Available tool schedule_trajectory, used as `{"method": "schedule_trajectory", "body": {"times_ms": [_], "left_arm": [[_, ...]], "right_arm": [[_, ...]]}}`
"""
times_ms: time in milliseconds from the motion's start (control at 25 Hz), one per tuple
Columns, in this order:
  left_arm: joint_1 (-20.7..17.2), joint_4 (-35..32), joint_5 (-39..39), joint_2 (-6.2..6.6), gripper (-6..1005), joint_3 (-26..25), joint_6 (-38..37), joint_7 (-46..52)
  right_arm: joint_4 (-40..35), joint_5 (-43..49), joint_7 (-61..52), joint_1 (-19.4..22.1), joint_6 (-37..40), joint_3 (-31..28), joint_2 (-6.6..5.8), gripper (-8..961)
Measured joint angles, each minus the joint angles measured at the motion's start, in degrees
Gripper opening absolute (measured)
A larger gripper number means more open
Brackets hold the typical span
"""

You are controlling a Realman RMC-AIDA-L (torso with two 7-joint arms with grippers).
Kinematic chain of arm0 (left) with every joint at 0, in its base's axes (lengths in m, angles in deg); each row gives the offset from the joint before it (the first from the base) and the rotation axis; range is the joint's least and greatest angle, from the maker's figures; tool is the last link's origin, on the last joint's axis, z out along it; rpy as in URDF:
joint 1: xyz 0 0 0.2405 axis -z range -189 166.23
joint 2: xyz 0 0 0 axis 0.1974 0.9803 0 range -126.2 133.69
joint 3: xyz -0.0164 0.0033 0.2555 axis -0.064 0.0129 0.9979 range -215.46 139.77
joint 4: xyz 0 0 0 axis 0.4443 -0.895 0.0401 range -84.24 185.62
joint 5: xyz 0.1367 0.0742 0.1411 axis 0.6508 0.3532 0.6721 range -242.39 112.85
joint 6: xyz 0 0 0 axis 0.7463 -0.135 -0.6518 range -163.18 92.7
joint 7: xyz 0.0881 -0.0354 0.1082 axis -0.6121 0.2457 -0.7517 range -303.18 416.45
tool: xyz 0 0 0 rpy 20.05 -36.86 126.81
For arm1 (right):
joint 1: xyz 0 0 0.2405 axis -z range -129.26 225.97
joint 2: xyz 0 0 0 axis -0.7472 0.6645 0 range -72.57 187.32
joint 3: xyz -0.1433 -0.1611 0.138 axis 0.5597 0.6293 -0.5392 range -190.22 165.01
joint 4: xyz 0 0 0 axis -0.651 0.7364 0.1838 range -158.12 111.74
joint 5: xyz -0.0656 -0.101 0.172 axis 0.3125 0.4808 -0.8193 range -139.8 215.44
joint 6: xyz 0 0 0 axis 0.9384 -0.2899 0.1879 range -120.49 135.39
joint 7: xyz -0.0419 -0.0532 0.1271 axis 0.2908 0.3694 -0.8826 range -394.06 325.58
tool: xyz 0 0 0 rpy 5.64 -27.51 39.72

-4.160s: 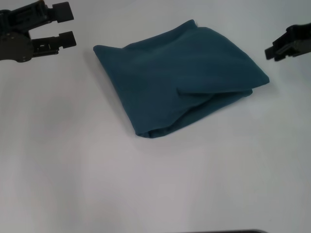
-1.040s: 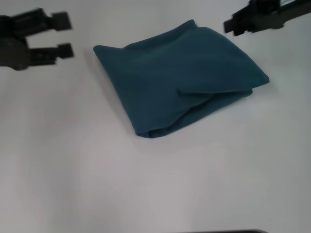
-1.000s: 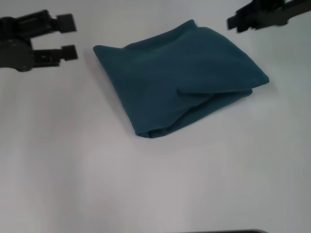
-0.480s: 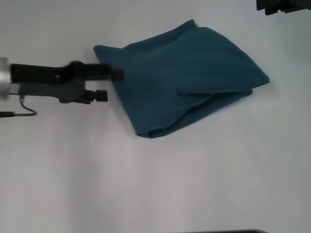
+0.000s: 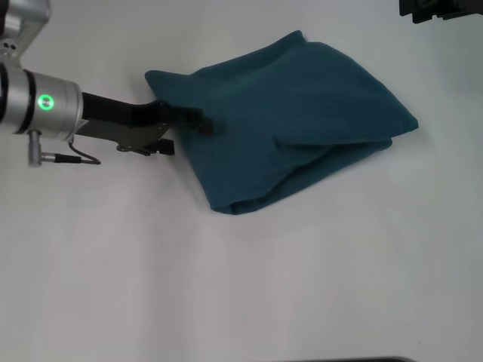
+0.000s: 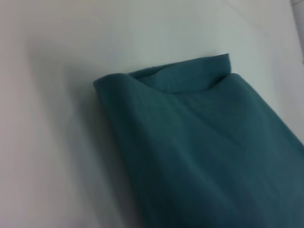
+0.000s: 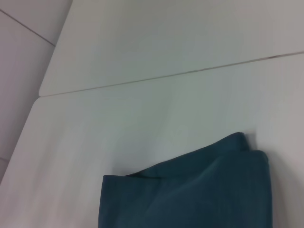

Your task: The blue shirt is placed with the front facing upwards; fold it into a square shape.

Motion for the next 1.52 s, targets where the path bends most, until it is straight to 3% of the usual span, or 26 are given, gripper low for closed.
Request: {"method": "schedule_trajectory", "body": {"times_ms": [360,680,960,1520], "left_arm": [[1.6,-3.2,0.8,-0.71,783,0.6,3.2,0.6],[4.7,-4.0,0.1,-3.12,779,0.4,4.4,-1.3],[3.8,-3.4,-0.7,-2.87,775,0.1,3.0,-1.4],[3.8,-3.4,-0.7,-2.80,208,0.2,2.9,-1.5]], "right_arm": [[0.0,0.0,0.0,0.0,-0.1,0.0,-0.01,342],[0.3,-0.2,0.1,0.0,0.0,-0.9,0.05,342],[0.4,-1.0,0.2,0.2,0.3,-1.4,0.14,342],[0.4,-1.7,0.2,0.4,0.4,-1.4,0.15,342]]}}
